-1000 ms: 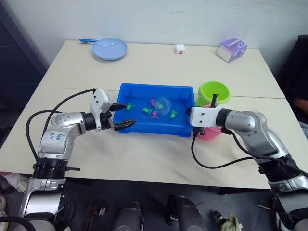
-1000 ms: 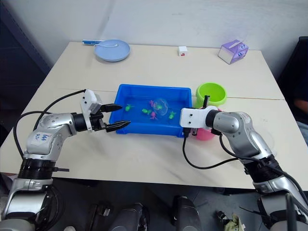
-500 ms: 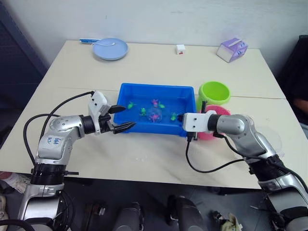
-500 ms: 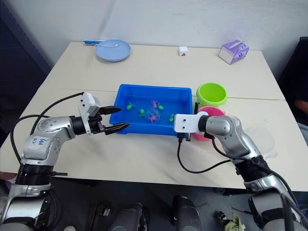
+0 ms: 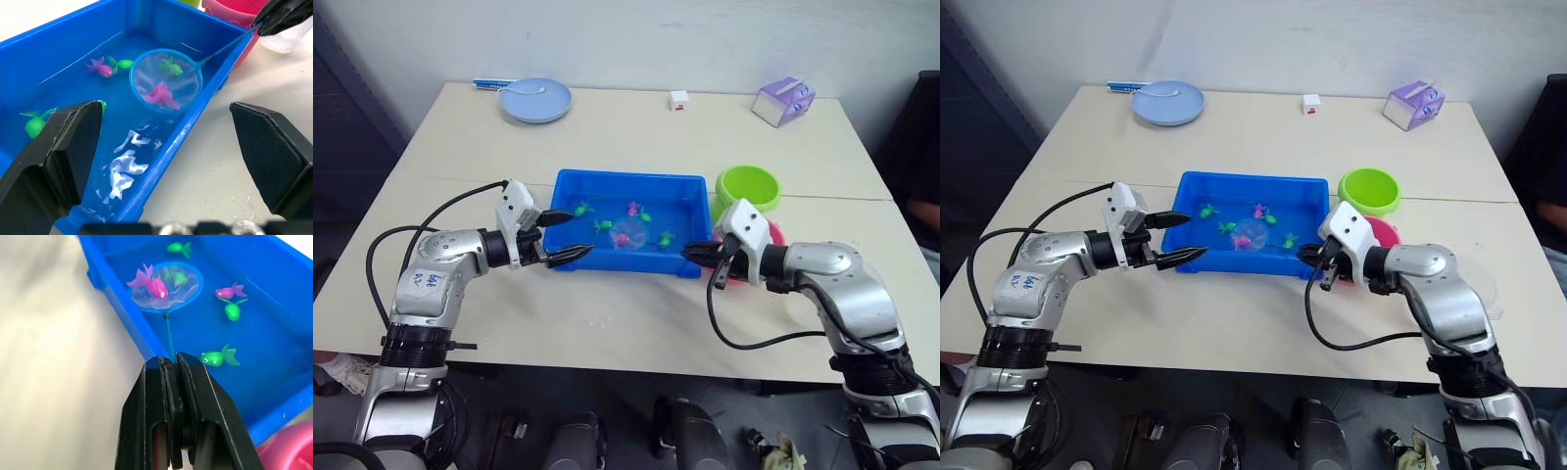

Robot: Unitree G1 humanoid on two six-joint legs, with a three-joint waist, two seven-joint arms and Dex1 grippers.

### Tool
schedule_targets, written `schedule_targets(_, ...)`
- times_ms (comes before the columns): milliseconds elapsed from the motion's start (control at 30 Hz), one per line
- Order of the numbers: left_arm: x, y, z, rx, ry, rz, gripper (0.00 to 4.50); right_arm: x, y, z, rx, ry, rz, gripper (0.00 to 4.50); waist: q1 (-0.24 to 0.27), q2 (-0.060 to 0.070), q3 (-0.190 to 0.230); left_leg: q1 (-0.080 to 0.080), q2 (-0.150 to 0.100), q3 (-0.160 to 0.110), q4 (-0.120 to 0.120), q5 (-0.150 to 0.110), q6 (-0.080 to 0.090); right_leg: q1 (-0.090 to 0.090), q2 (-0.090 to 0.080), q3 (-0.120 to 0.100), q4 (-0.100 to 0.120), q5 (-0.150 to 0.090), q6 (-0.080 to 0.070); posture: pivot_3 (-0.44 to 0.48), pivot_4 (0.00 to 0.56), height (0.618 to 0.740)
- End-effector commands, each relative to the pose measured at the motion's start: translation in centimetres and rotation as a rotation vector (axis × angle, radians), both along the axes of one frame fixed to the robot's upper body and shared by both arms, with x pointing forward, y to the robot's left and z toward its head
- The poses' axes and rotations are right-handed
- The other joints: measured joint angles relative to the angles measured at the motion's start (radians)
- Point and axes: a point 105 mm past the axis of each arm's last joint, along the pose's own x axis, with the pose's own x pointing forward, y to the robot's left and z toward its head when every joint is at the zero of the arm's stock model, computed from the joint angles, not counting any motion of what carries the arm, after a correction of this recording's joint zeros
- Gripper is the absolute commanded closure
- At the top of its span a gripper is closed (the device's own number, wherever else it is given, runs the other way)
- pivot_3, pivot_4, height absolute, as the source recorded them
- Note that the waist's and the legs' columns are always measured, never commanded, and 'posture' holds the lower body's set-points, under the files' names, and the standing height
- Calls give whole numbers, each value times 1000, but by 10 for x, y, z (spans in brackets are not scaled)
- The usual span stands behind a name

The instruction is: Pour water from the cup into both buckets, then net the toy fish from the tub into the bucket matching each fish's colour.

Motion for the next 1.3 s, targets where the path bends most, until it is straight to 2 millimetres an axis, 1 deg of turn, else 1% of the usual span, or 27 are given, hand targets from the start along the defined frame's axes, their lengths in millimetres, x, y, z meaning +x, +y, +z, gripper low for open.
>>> schedule_targets(33,-5,-13,19,-59,-38,-78,0,-10,-4,27,75,-46,-23,3700,1,0,0,0,0,0,0,0,0,0,0,0,0,0,0,0,150,739)
schedule_targets(167,-9,-29,21,-80,-36,-146,0,-23,-16,41,115,-72,-73,3700,4,0,0,0,0,0,0,0,0,0,0,0,0,0,0,0,150,739)
schedule_targets(300,-9,-52,23,-120,-30,-228,0,-45,-44,59,115,-139,-199,3700,19,0,0,0,0,0,0,0,0,0,0,0,0,0,0,0,150,739)
schedule_targets(433,-12,-72,25,-136,-24,-311,0,-65,-74,66,58,-189,-347,3700,24,0,0,0,-1,0,0,0,0,0,1,0,0,0,0,0,150,739)
schedule_targets(467,-13,-80,25,-139,-23,-344,0,-74,-86,68,20,-209,-400,3700,24,0,0,0,-1,1,-1,0,0,0,1,1,0,0,0,0,150,739)
schedule_targets(533,-13,-90,25,-142,-20,-386,0,-86,-99,70,-46,-241,-463,3700,29,0,0,0,-1,1,-1,0,0,0,1,1,0,0,0,0,150,739)
schedule_targets(633,-10,-96,25,-145,-20,-411,0,-97,-108,73,-117,-274,-508,3700,23,0,0,0,-1,2,-1,0,0,0,2,1,0,0,0,0,150,739)
schedule_targets(667,-9,-98,26,-146,-21,-418,0,-100,-111,72,-175,-292,-514,3700,21,0,0,1,-1,3,-1,0,0,0,2,3,0,0,0,0,150,739)
schedule_targets(767,-8,-104,26,-149,-23,-447,0,-102,-117,73,-520,-437,-483,3700,24,1,-1,3,0,4,-2,0,0,1,2,5,0,0,0,0,150,739)
schedule_targets(833,-7,-106,26,-149,-24,-452,0,-100,-114,71,-712,-536,-402,3700,22,1,-1,4,0,5,-3,0,0,1,3,6,0,0,0,0,150,739)
schedule_targets(900,-6,-106,26,-150,-25,-453,0,-97,-112,68,-839,-616,-331,3700,23,0,0,4,0,6,-2,0,0,1,3,7,0,0,0,0,150,739)
schedule_targets(933,-5,-106,26,-151,-25,-453,0,-95,-111,65,-976,-683,-253,3700,24,0,0,4,0,6,-2,0,0,1,3,7,0,0,0,0,150,739)
schedule_targets(967,-5,-106,26,-151,-25,-453,0,-94,-109,61,-1069,-725,-185,3700,24,0,0,4,0,6,-2,0,0,1,3,6,0,0,0,0,150,739)
schedule_targets(1000,-5,-106,26,-151,-26,-453,0,-93,-108,57,-1128,-752,-135,3700,25,0,0,4,-1,6,-2,0,0,1,3,7,0,0,0,0,150,739)
schedule_targets(1033,-4,-107,26,-152,-27,-453,0,-93,-106,49,-1186,-764,-55,3700,25,0,0,4,0,6,-2,0,0,1,3,6,0,0,0,0,150,739)
schedule_targets(1067,-4,-107,26,-152,-28,-453,0,-92,-108,47,-1210,-771,-36,3700,25,0,0,3,0,6,-2,0,0,1,3,6,0,0,0,0,150,739)
schedule_targets(1100,-4,-107,27,-152,-31,-452,0,-90,-115,49,-1245,-788,-52,3700,25,0,0,4,0,6,-2,0,0,1,3,6,-1,0,0,0,150,739)
schedule_targets(1167,-2,-106,28,-154,-36,-445,0,-84,-135,62,-1307,-814,-140,3700,25,0,0,3,0,6,-2,0,0,1,3,6,-1,0,0,0,150,739)
schedule_targets(1200,-2,-105,29,-155,-38,-442,0,-83,-140,66,-1324,-823,-161,3700,25,0,0,3,0,6,-2,0,0,1,3,6,-1,0,1,0,150,739)
schedule_targets(1267,-1,-102,29,-152,-40,-432,0,-81,-137,71,-1336,-872,-136,3700,25,0,0,3,0,6,-1,0,0,1,3,6,-1,0,1,0,150,739)
schedule_targets(1300,0,-101,28,-149,-40,-425,0,-81,-130,70,-1329,-899,-87,3700,25,0,0,3,0,6,-2,0,0,1,3,6,-1,0,1,0,150,739)
